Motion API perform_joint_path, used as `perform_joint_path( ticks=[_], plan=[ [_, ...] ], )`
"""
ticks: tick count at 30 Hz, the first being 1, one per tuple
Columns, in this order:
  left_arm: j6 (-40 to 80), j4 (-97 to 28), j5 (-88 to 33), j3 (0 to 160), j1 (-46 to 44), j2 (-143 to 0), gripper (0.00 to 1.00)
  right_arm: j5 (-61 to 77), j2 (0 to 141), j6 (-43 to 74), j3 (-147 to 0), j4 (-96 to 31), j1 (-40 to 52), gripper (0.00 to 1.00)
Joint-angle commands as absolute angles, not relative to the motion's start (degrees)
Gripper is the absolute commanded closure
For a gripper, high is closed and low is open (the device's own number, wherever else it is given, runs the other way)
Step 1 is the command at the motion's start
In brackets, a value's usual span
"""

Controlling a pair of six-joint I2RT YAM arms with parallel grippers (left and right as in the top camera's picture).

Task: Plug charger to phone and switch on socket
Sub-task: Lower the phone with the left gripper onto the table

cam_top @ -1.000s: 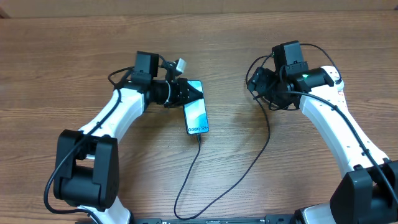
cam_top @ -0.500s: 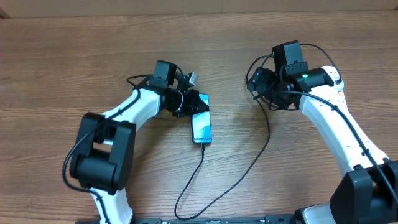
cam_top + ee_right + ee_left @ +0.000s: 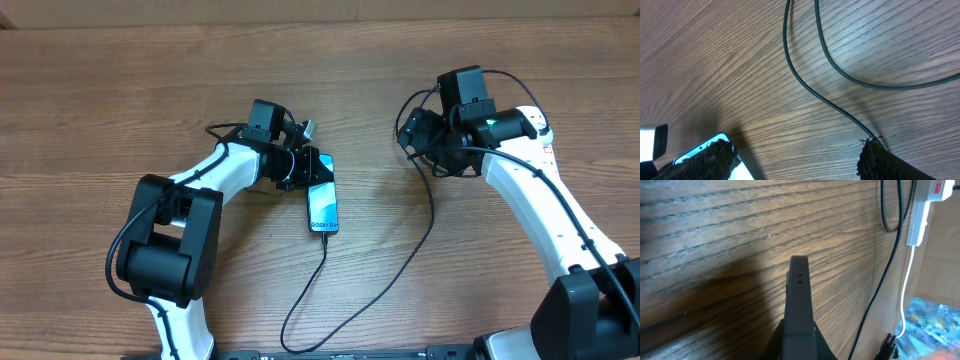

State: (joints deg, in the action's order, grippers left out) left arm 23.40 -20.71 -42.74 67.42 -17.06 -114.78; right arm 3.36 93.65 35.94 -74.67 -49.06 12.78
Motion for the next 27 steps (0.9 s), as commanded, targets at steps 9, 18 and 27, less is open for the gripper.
perform_joint_path(
  ticks=[9,18,27],
  plan=[
    [25.7,-20.3,-46.3,68.1,-17.3,-121.9,0.96,2.4,92.8,35.5,-74.3,-48.8,12.6,0.18],
    [25.7,-20.1,-46.3,68.1,-17.3,-122.5,0.93,2.4,92.8,35.5,-74.3,-48.8,12.6,0.18],
    [25.7,-20.1,-46.3,68.1,-17.3,-122.5,0.75,2.4,92.8,35.5,-74.3,-48.8,12.6,0.18]
  ],
)
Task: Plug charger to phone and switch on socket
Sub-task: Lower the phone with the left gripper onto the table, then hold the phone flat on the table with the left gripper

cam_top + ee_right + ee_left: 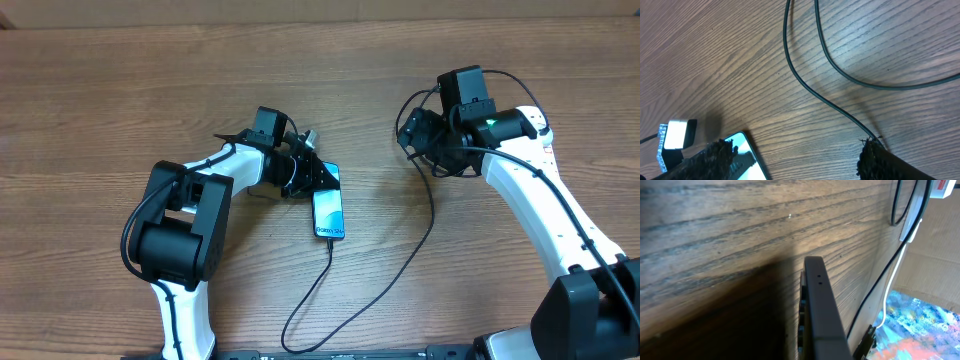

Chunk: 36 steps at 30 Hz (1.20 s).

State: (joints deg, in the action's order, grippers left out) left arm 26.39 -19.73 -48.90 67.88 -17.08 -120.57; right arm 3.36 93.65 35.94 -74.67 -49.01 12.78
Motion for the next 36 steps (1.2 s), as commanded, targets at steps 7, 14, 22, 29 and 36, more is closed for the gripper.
perform_joint_path(
  ticks=[7,14,22,29,36],
  plan=[
    [25.8,-20.8,-45.0,68.1,-17.3,-122.5,0.65,2.4,92.8,35.5,-74.3,-49.0,12.6,0.17],
    [25.7,-21.2,-44.3,68.1,-17.3,-122.5,0.71,2.4,92.8,35.5,-74.3,-49.0,12.6,0.18],
    [26.0,-22.2,-41.9,68.1,-17.1,-122.5,0.7,2.4,92.8,35.5,-74.3,-49.0,12.6,0.18],
    [27.9,-27.2,-33.5,68.1,-16.1,-122.5,0.59,2.4,92.8,35.5,-74.3,-49.0,12.6,0.17],
    [27.9,-31.6,-25.4,68.1,-14.8,-122.5,0.28,2.4,92.8,35.5,-74.3,-49.0,12.6,0.18]
  ],
)
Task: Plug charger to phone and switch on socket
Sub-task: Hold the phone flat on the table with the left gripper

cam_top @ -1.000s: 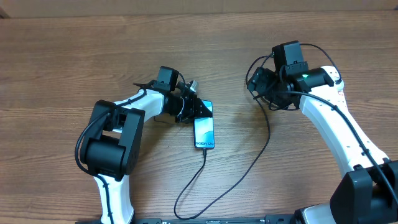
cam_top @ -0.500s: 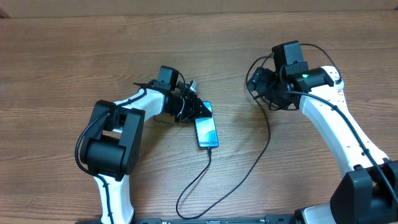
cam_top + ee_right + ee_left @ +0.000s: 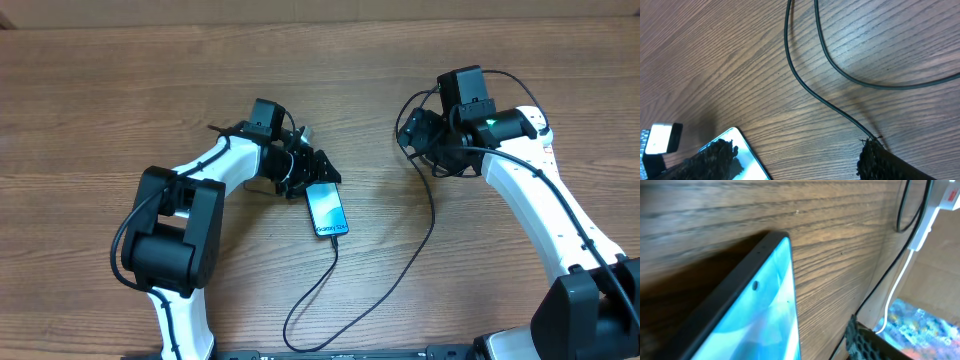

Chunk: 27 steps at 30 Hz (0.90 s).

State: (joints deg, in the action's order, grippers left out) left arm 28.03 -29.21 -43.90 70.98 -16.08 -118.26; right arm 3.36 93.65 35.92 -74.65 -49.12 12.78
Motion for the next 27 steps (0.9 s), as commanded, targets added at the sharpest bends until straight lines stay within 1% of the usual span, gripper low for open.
perform_joint_path(
  ticks=[1,4,12,14,27],
  plan=[
    [27.9,-32.0,-24.7,68.1,-14.7,-122.5,0.25,2.4,92.8,35.5,-74.3,-49.0,12.6,0.17],
    [27.9,-32.9,-23.3,68.1,-14.5,-122.5,0.21,2.4,92.8,35.5,-74.3,-49.0,12.6,0.18],
    [27.9,-33.3,-22.0,68.1,-14.5,-122.5,0.18,2.4,92.8,35.5,-74.3,-49.0,12.6,0.17],
    [27.9,-33.9,-21.0,68.1,-14.5,-122.5,0.16,2.4,92.8,35.5,-74.3,-49.0,12.6,0.17],
    [27.9,-35.8,-18.0,68.1,-14.5,-122.5,0.14,2.4,92.8,35.5,-74.3,-49.0,12.6,0.18]
  ],
)
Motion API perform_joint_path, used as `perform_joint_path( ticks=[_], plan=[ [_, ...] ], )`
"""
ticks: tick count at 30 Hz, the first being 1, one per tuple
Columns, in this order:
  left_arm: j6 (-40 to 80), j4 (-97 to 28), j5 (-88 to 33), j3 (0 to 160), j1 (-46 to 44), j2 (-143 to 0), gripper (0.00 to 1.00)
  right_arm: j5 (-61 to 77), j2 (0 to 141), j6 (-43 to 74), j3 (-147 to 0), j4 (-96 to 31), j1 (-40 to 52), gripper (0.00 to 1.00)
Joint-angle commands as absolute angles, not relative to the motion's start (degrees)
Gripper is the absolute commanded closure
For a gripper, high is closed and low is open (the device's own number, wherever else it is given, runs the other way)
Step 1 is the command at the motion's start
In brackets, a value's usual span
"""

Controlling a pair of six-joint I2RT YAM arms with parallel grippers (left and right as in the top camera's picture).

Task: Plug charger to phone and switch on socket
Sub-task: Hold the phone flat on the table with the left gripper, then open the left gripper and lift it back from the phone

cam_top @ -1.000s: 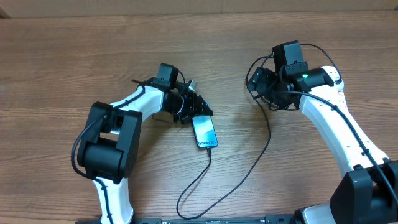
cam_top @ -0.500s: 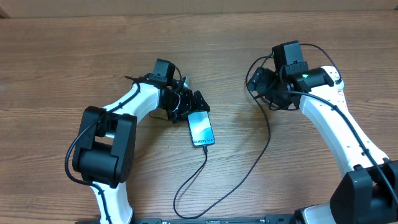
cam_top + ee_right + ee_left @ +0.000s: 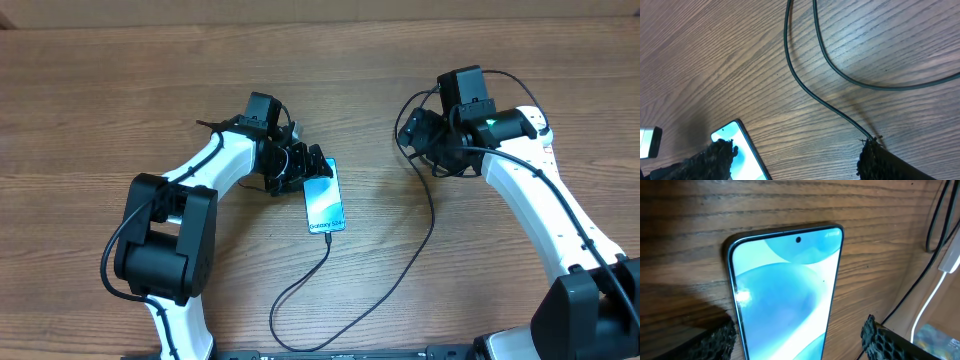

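Note:
The phone [image 3: 323,197] lies flat on the wooden table with its screen lit and facing up. A black charger cable [image 3: 300,290] is plugged into its near end. My left gripper [image 3: 303,166] is open at the phone's far end. In the left wrist view the phone [image 3: 785,280] lies between the gripper's [image 3: 800,345] spread fingers [image 3: 715,340]. My right gripper [image 3: 412,128] hovers open at the upper right, above loops of the cable [image 3: 805,85]. A white socket strip [image 3: 951,260] shows at the edge of the left wrist view and is hidden in the overhead view.
The cable loops toward the table's front edge [image 3: 275,330], then runs up under the right arm [image 3: 430,210]. A white lead [image 3: 925,310] hangs from the strip. Bare wood [image 3: 100,100] lies to the left.
The phone was tilted and close under the left wrist camera; now it lies flat, screen up, squarely between the open left fingers, a little farther back. The right arm has not moved.
At first the left wrist camera saw the phone edge-on, with the cable in its near end. Then the phone sat slightly to the right, still edge-on. Later its screen showed, tilted. Now it rests flat. The right gripper stayed open in place throughout.

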State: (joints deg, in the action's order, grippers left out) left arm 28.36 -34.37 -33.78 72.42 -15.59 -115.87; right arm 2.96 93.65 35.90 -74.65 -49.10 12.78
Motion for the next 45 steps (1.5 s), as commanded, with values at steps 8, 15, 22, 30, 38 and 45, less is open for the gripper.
perform_joint_path(
  ticks=[8,15,22,30,38,45],
  plan=[
    [25.8,-36.2,-18.0,68.1,-14.5,-122.2,0.13,2.4,92.8,35.5,-74.3,-49.2,12.6,0.18],
    [23.5,-44.2,-9.3,71.9,-14.5,-117.9,0.15,2.4,92.8,35.5,-74.3,-49.1,12.6,0.18],
    [22.0,-51.0,-3.9,75.6,-14.7,-104.3,0.15,2.4,92.8,35.5,-74.3,-49.0,12.6,0.18],
    [19.0,-53.8,-3.8,75.7,-15.4,-89.4,0.14,2.4,92.8,35.5,-74.3,-49.0,12.6,0.03],
    [14.2,-59.6,-10.5,75.7,-16.2,-78.9,0.0,2.4,92.8,35.5,-74.3,-48.9,12.6,0.0],
    [8.1,-63.1,-18.2,75.7,-16.2,-75.8,0.01,2.4,92.8,35.5,-74.3,-48.6,12.6,0.0]
  ],
)
